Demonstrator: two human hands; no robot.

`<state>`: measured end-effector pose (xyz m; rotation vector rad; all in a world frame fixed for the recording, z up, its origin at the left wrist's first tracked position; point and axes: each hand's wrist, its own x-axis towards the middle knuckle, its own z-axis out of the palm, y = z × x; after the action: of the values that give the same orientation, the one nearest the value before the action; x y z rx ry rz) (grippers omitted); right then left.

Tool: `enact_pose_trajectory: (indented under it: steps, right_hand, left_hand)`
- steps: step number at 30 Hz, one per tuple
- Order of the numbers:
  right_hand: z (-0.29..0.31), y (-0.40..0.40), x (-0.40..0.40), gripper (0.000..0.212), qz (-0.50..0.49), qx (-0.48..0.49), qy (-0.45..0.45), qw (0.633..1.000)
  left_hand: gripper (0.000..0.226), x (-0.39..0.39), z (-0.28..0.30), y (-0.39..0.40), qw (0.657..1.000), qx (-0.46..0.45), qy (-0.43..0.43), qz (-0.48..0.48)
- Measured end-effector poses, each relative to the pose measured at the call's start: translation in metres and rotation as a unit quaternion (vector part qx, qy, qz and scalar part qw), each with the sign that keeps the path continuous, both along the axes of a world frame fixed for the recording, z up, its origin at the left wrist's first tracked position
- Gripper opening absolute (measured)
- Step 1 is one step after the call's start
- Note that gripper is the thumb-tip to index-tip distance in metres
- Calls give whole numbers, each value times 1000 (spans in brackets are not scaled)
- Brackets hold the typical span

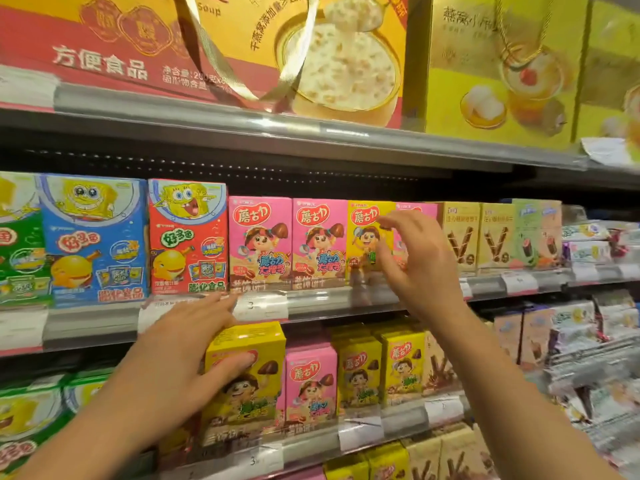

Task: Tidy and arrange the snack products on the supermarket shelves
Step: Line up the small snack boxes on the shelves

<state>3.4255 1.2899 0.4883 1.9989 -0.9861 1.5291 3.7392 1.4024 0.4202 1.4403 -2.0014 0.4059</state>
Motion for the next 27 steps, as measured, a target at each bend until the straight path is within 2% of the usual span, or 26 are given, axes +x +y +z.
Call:
enact_pose_trajectory:
  steps: [4, 6, 10, 15, 19, 22, 27]
  right_hand:
    - [46, -17, 7, 53, -151, 41, 83, 984]
    - [57, -20, 12, 56, -183, 82, 127, 971]
    - [62, -11, 14, 50, -155, 142, 151, 966]
    - [69, 6, 2, 49, -132, 150, 148, 969]
    - [72, 19, -15, 61, -140, 123, 194, 963]
    - [64, 30, -32, 51, -120, 74, 229, 963]
    - [44, 61, -61, 45, -102, 14, 200, 974]
  left_hand:
    - [66, 6, -7, -1, 999, 33, -11, -13]
    - [72, 8, -8, 0, 999, 33, -15, -10]
    - [70, 10, -8, 0, 999, 31, -24, -11]
    - [65, 11, -14, -3, 999, 27, -36, -15]
    - [64, 12, -16, -6, 999, 23, -42, -15]
    - [67, 11, -18, -5, 999, 18, -48, -13]
    - [58, 12, -25, -9, 998, -13, -57, -16]
